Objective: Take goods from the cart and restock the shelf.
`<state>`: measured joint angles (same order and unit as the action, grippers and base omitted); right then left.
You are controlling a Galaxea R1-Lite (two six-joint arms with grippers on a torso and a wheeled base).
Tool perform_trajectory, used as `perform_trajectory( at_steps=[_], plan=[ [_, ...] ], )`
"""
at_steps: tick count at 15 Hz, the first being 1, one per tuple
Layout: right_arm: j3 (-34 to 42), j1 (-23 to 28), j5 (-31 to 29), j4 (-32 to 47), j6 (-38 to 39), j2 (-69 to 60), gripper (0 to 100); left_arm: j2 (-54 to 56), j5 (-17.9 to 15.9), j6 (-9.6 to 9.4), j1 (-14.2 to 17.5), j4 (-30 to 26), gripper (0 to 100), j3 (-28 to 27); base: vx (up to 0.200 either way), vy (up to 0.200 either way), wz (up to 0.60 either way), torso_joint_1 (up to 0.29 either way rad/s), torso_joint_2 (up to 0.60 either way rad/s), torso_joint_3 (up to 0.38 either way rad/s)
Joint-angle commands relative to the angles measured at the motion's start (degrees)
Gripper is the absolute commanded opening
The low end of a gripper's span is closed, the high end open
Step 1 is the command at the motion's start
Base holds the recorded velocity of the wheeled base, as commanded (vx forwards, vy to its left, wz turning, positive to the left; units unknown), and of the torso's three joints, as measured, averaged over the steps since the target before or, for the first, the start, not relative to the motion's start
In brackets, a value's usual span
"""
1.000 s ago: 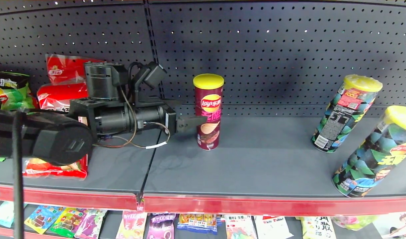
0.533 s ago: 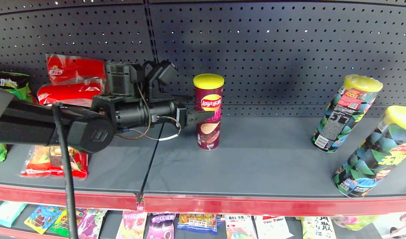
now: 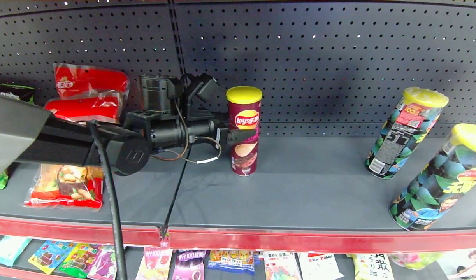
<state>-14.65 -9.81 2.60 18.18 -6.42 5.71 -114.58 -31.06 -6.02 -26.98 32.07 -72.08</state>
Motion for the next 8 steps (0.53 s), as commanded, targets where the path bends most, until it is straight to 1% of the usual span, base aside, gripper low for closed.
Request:
perform_trajectory(
  at_steps=[1, 6, 8],
  plan=[
    [-0.11, -0.03, -0.05, 0.02, 0.18, 0.01, 0, -0.91, -0.05, -0.04, -0.27, -0.08, 0, -0.6, 0.0, 0.0, 0.0, 0.0, 0.0, 0.0],
    [-0.38, -0.03, -0.14, 0.02, 0.62, 0.1, 0, 1.02, -0.58, -0.13, -1.06, -0.34, 0, 0.8, 0.0, 0.0, 0.0, 0.0, 0.0, 0.0],
    [-0.73, -0.03, -0.14, 0.02, 0.62, 0.1, 0, 5.86, -2.69, -0.04, -2.47, -0.52, 0, 5.55, 0.0, 0.0, 0.0, 0.0, 0.0, 0.0]
  ],
)
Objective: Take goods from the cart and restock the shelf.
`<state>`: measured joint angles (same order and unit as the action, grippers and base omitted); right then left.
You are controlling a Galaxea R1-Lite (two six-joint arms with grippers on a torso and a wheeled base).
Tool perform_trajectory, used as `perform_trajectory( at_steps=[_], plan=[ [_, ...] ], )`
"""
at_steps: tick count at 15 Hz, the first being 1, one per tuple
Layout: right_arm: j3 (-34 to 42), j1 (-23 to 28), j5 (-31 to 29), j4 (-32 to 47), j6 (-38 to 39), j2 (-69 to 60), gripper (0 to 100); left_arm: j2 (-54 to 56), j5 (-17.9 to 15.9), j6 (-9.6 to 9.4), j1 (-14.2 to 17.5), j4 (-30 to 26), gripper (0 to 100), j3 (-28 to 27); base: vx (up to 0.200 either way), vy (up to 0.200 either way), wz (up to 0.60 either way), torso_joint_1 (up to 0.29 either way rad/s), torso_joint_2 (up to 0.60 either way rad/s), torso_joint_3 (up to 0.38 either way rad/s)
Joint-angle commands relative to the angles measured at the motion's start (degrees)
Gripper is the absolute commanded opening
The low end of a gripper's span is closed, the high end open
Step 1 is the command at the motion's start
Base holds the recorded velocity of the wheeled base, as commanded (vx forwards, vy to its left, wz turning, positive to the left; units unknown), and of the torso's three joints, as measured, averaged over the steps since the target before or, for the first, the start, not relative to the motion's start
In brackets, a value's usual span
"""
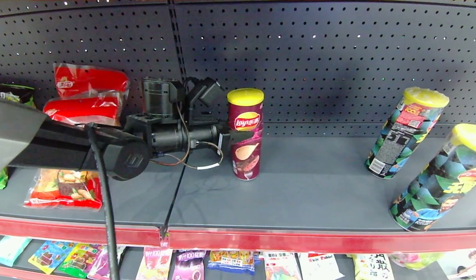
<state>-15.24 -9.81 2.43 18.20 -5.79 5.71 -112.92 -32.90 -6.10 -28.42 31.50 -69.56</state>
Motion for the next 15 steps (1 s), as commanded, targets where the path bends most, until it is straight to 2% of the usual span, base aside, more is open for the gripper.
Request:
perform_trajectory(
  at_steps=[1, 4, 5, 8, 11, 15],
  plan=[
    [-0.23, -0.03, 0.04, -0.01, -0.01, 0.01, 0, 6.49, -1.02, 0.03, -1.99, 0.14, 0, 5.75, 0.0, 0.0, 0.0, 0.0, 0.0, 0.0],
    [-0.23, -0.03, 0.04, -0.01, -0.01, 0.01, 0, 12.55, -1.02, -0.14, -5.07, 0.49, 0, 13.49, 0.0, 0.0, 0.0, 0.0, 0.0, 0.0],
    [-0.23, -0.03, 0.04, -0.1, -0.01, 0.1, 0, 12.81, -0.94, -0.14, -5.25, 0.49, 0, 13.92, 0.0, 0.0, 0.0, 0.0, 0.0, 0.0],
    [-0.23, -0.03, 0.12, -0.1, -0.01, 0.1, 0, 15.63, -0.76, -0.32, -6.65, 0.84, 0, 20.34, 0.0, 0.0, 0.0, 0.0, 0.0, 0.0],
    [-0.23, -0.03, 0.21, -0.1, -0.01, 0.1, 0, 15.19, -0.58, -0.32, -6.65, 3.04, 0, 21.13, 0.0, 0.0, 0.0, 0.0, 0.0, 0.0],
    [-0.14, -0.03, 0.21, -0.1, -0.01, 0.01, 0, 15.19, -0.32, -0.32, -6.74, 3.04, 0, 21.83, 0.0, 0.0, 0.0, 0.0, 0.0, 0.0]
  ],
)
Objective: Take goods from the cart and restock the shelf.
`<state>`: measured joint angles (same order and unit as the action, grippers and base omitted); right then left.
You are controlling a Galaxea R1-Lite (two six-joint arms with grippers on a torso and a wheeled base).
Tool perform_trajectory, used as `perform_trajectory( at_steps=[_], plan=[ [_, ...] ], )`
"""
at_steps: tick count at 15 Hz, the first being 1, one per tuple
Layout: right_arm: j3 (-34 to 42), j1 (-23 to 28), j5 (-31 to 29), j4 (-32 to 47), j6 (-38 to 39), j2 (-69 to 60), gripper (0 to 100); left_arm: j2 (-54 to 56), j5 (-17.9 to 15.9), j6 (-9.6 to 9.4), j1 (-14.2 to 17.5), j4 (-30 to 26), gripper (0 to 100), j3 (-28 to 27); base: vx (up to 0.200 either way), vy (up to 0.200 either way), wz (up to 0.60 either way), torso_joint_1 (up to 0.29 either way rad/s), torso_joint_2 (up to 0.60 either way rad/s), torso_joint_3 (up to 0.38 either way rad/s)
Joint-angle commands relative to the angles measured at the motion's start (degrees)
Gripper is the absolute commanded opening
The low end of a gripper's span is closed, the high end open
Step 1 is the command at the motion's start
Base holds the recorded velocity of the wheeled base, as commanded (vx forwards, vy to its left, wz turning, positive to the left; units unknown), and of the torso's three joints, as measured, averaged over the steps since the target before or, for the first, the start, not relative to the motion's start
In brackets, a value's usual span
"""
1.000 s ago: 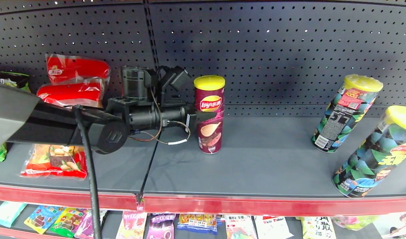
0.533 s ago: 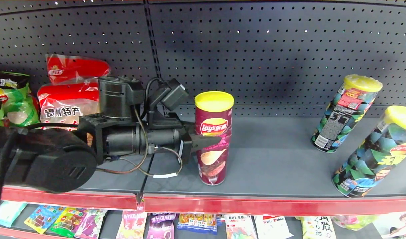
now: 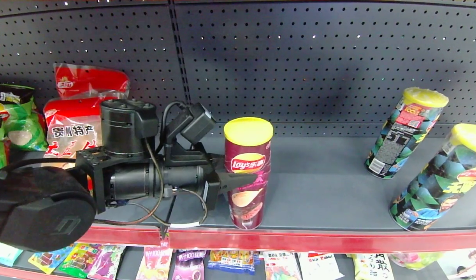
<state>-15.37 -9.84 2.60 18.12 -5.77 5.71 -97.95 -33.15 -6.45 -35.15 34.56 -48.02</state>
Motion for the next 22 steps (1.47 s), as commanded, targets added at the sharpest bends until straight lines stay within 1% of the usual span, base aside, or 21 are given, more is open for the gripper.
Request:
perform_trajectory(
  at_steps=[1, 5, 6, 7, 8, 11, 12, 14, 15, 16, 17, 18, 19, 21, 22],
  plan=[
    [-0.01, -0.09, 0.04, 0.08, -0.03, 0.1, 0, 0.22, -0.08, 0.03, -0.01, -0.11, 0, 0.47, 0.0, 0.0, 0.0, 0.0, 0.0, 0.0],
    [-0.1, -0.01, 0.22, -0.01, -0.03, 0.18, 0, -0.31, -0.08, -0.06, -0.01, 0.07, 0, 0.47, 0.0, 0.0, 0.0, 0.0, 0.0, 0.0],
    [-0.18, -0.09, 0.3, -0.01, -0.03, 0.54, 0, -0.49, 0.01, -0.76, -0.01, 0.07, 100, 0.47, 0.0, 0.0, 0.0, 0.0, 0.0, 0.0],
    [-0.18, -0.09, 0.3, -0.01, -0.03, 0.54, 0, -0.49, 0.01, -0.76, -0.01, 0.07, 100, 0.47, 0.0, 0.0, 0.0, 0.0, 0.0, 0.0],
    [-1.06, -0.09, 0.57, -0.01, -0.12, 1.59, 0, -0.49, 0.28, -1.55, -0.01, -0.11, 100, 0.73, 0.0, 0.0, 0.0, 0.0, 0.0, 0.0],
    [-4.32, -0.71, 3.12, -0.01, -0.21, 6.51, 0, 0.22, 3.09, -1.64, -0.01, 0.07, 100, 2.76, 0.0, 0.0, 0.0, 0.0, 0.0, 0.0],
    [-5.46, -1.15, 4.0, -0.01, -0.3, 8.01, 0, 0.83, 3.35, -1.55, 0.08, -0.02, 100, 3.55, 0.0, 0.0, 0.0, 0.0, 0.0, 0.0],
    [-10.2, -3.43, 6.98, 0.08, -0.47, 14.25, 0, 3.82, 3.35, -1.55, 0.08, -0.02, 100, 7.94, 0.0, 0.0, 0.0, 0.0, 0.0, 0.0],
    [-13.72, -5.72, 8.83, 0.08, -0.47, 19.08, 0, 6.55, 3.44, -1.29, 0.25, -0.02, 100, 12.16, 0.0, 0.0, 0.0, 0.0, 0.0, 0.0],
    [-15.92, -7.48, 9.53, -0.01, -0.47, 22.24, 0, 8.13, 3.44, -1.29, 0.52, -0.02, 100, 14.8, 0.0, 0.0, 0.0, 0.0, 0.0, 0.0],
    [-17.5, -8.8, 9.71, -0.19, -0.47, 24.44, 0, 9.36, 3.53, -1.37, 0.6, -0.02, 100, 16.2, 0.0, 0.0, 0.0, 0.0, 0.0, 0.0],
    [-19.96, -11.26, 9.62, -0.19, -0.47, 27.69, 0, 11.2, 3.97, -1.29, 0.6, -0.2, 100, 17.7, 0.0, 0.0, 0.0, 0.0, 0.0, 0.0],
    [-23.04, -14.68, 9.62, -0.36, -0.47, 31.91, 0, 12.79, 5.2, -1.29, 0.6, -0.28, 100, 19.54, 0.0, 0.0, 0.0, 0.0, 0.0, 0.0],
    [-27.52, -18.55, 9.36, -0.54, -0.47, 37.54, 0, 15.07, 7.39, -1.29, 0.52, -0.28, 100, 22.27, 0.0, 0.0, 0.0, 0.0, 0.0, 0.0],
    [-29.54, -19.69, 9.36, -0.62, -0.39, 40.17, 0, 15.95, 7.75, -1.29, 0.52, -0.37, 100, 22.97, 0.0, 0.0, 0.0, 0.0, 0.0, 0.0]
  ],
)
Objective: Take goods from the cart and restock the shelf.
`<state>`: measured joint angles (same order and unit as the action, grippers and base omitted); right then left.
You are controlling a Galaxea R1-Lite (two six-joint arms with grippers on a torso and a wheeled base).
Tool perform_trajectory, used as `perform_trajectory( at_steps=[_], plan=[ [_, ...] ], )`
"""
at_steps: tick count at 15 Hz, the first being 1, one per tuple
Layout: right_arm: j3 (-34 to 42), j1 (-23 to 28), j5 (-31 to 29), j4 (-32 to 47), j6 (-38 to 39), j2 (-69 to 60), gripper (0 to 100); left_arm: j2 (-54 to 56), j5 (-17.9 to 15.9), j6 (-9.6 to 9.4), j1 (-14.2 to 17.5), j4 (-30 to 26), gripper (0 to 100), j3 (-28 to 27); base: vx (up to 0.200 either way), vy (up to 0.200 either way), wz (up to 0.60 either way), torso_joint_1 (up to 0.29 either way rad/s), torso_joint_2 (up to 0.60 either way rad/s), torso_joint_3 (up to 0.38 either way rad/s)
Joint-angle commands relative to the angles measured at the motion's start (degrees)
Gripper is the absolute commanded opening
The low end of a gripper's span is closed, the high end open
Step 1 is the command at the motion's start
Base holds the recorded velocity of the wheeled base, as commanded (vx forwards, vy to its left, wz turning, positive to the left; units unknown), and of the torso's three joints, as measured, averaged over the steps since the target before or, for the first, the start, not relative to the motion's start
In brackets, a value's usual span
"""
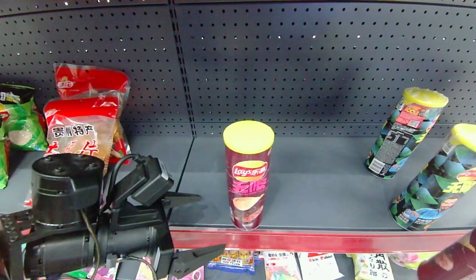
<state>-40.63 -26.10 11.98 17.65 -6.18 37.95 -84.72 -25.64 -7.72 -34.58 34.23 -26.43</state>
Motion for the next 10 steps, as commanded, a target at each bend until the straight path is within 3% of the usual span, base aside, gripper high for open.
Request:
perform_trajectory(
  at_steps=[1, 10],
  plan=[
    [-5.51, -3.87, -0.03, -0.16, 0.03, 9.34, 0, 2.99, 0.41, 0.07, 0.04, -0.04, 100, 1.47, 0.0, 0.0, 0.0, 0.0, 0.0, 0.0],
    [-16.23, -12.48, -5.66, -0.25, 0.2, 21.73, 0, 2.9, 1.47, 0.16, 0.04, -0.13, 100, 1.47, 0.0, 0.0, 0.0, 0.0, 0.0, 0.0]
  ],
)
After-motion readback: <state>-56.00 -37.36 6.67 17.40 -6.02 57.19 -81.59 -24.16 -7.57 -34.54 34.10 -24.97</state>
